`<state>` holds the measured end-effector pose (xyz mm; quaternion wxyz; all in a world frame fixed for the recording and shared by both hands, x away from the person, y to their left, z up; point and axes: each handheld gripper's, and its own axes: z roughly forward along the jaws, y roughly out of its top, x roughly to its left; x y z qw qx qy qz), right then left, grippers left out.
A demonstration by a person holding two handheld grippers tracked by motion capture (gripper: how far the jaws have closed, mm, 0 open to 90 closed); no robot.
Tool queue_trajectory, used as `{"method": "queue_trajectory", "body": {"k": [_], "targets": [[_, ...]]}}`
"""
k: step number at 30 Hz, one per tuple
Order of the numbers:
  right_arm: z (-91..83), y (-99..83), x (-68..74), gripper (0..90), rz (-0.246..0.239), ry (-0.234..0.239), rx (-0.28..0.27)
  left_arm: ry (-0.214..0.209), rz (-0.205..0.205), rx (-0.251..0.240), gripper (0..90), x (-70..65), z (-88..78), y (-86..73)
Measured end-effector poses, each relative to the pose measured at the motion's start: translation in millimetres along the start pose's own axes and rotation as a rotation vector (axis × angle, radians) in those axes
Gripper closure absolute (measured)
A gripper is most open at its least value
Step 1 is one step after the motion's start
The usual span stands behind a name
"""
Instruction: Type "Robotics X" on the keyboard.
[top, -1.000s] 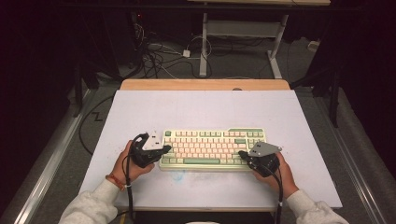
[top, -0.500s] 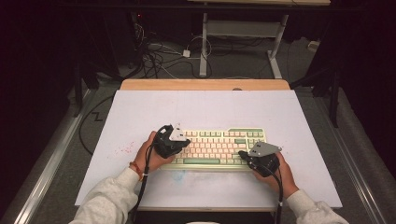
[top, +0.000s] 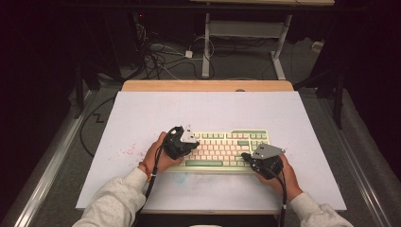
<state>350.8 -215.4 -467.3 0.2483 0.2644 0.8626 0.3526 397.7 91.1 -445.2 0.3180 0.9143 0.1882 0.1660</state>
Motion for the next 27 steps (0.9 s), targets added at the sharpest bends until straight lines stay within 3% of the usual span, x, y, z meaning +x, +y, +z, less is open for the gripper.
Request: {"method": "queue_trajectory", "body": {"k": [18,27], "targets": [[0.0,0.3,0.5,90.0,-0.008,-0.004,0.002,0.009,0.007,0.006,87.9,1.7,-3.1,-1.2],[0.0,0.5,0.5,90.0,-0.009,-0.004,0.003,-0.005,0.016,0.001,87.9,-0.3,-1.2,4.2]]}}
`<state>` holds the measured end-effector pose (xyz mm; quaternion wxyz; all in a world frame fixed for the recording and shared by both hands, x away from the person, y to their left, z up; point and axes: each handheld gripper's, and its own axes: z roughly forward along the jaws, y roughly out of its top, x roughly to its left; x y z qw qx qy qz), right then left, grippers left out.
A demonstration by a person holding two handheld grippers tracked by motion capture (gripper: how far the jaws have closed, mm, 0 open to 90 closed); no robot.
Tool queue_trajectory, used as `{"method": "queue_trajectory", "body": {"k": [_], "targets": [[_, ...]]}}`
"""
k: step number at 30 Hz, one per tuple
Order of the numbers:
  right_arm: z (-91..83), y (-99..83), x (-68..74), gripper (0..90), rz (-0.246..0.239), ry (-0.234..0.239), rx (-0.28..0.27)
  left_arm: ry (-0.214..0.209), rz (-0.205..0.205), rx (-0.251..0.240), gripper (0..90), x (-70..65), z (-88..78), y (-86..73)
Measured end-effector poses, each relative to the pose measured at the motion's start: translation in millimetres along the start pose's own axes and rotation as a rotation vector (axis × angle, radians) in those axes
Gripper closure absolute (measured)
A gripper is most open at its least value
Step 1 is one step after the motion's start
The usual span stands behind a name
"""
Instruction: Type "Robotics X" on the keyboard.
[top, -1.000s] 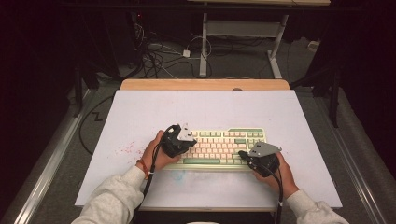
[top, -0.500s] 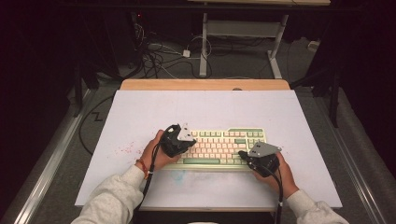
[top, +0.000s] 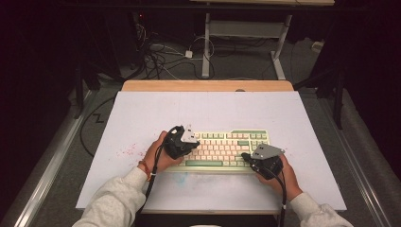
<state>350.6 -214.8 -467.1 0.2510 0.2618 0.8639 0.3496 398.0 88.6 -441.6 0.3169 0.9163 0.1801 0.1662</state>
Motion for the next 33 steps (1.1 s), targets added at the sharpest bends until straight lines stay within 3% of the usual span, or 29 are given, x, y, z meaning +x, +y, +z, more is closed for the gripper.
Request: {"method": "queue_trajectory", "body": {"k": [6,20,26,33], "targets": [[0.0,-0.2,-0.1,90.0,0.001,0.000,-0.001,-0.007,0.020,0.001,87.9,-2.8,3.2,5.4],[0.0,-0.4,-0.1,90.0,0.006,0.001,-0.003,-0.008,0.000,0.026,87.8,2.3,2.6,-0.7],[0.0,-0.4,-0.1,90.0,0.003,0.000,-0.003,-0.001,0.000,0.073,87.9,3.2,12.3,-5.2],[-0.6,0.7,-0.1,90.0,0.000,0.000,0.003,0.019,0.011,0.037,87.6,1.6,4.1,-3.6]]}}
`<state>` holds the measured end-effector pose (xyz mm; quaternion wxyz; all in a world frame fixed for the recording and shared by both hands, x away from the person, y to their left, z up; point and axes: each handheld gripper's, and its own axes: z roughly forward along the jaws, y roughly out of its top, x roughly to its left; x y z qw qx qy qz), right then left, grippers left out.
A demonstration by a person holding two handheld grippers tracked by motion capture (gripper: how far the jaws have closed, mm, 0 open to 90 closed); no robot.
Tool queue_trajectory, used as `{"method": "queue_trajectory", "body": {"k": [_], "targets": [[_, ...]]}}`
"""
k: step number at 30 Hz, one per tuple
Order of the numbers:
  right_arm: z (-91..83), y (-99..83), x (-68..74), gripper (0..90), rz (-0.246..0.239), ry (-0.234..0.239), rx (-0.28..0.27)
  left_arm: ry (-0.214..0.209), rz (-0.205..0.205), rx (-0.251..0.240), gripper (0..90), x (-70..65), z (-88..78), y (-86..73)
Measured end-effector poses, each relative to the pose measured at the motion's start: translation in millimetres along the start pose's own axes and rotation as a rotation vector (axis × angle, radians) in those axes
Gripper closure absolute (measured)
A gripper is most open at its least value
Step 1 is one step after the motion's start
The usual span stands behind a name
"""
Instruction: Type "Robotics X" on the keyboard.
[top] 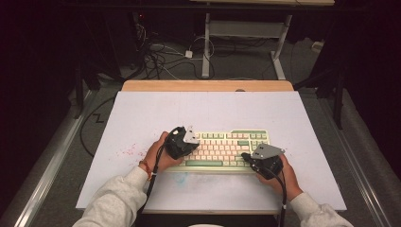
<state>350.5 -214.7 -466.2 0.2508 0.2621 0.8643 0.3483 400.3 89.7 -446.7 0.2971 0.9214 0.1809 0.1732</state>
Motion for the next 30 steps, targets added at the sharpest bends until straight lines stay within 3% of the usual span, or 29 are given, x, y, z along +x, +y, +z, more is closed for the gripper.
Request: {"method": "queue_trajectory", "body": {"k": [7,11,14,15,19,22,24,30], "targets": [[-6.4,2.3,-1.2,90.0,0.000,0.004,-0.016,0.027,-0.006,-0.067,83.4,1.9,-17.5,-3.0],[-9.4,2.7,-0.3,90.0,0.003,0.005,-0.021,0.059,0.003,-0.102,75.1,1.0,-26.8,-7.2],[-13.5,4.1,-0.1,90.0,-0.001,0.004,-0.034,0.075,0.004,-0.129,62.7,-0.4,-33.6,-12.1],[-13.5,4.1,-0.1,90.0,-0.001,0.004,-0.034,0.082,0.006,-0.136,62.7,-1.0,-35.6,-14.0],[-16.2,5.2,-0.4,90.0,0.000,0.005,-0.039,0.132,0.013,-0.158,46.2,-3.9,-43.2,-22.3],[-20.2,8.0,-2.5,90.0,0.016,0.010,-0.058,0.129,-0.031,-0.203,32.6,-4.8,-48.9,-30.4],[-23.1,9.7,-4.1,90.0,0.021,0.011,-0.069,0.147,-0.030,-0.221,25.3,-7.9,-50.5,-36.7],[-24.5,12.4,-1.3,90.0,0.011,0.020,-0.074,0.210,-0.048,-0.240,21.1,-18.6,-55.2,-56.4]]}}
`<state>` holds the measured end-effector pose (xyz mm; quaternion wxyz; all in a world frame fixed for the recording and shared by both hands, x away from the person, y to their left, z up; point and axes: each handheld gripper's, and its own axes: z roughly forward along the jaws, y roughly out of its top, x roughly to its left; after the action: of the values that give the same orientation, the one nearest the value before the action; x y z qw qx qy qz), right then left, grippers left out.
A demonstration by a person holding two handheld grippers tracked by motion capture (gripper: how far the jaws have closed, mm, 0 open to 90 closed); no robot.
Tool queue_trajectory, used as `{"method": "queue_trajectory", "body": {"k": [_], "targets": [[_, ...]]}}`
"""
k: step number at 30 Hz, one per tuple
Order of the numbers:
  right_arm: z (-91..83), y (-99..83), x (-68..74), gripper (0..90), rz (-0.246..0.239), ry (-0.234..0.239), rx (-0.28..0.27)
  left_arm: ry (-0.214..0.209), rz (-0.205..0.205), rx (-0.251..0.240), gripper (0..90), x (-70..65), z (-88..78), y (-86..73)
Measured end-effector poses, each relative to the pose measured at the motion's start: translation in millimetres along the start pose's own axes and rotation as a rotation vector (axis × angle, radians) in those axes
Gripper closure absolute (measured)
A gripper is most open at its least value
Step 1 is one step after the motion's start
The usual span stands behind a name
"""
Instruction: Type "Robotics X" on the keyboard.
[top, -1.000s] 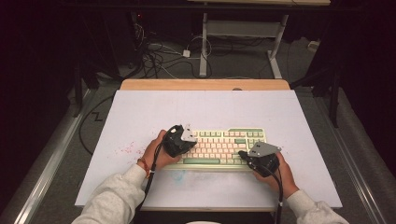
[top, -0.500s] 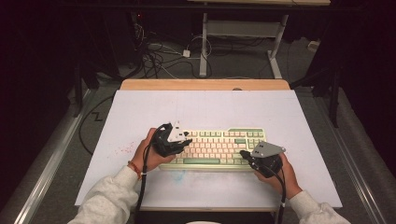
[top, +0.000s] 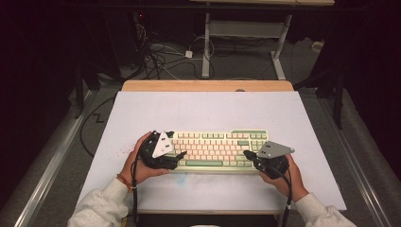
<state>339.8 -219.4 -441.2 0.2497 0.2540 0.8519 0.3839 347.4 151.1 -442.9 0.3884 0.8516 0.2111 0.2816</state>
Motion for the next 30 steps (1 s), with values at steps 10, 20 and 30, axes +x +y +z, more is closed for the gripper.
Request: {"method": "queue_trajectory", "body": {"k": [10,20,30], "targets": [[8.5,9.3,0.9,90.0,0.001,0.022,-0.001,0.055,-0.025,0.039,19.4,-4.9,-19.4,-28.9],[38.8,33.3,6.3,90.0,-0.039,0.042,0.016,0.059,-0.092,0.065,17.8,-5.5,-39.6,-53.4],[69.7,45.2,5.7,90.0,-0.029,0.054,0.059,0.040,-0.141,0.075,18.8,-7.5,-45.3,-62.7]]}}
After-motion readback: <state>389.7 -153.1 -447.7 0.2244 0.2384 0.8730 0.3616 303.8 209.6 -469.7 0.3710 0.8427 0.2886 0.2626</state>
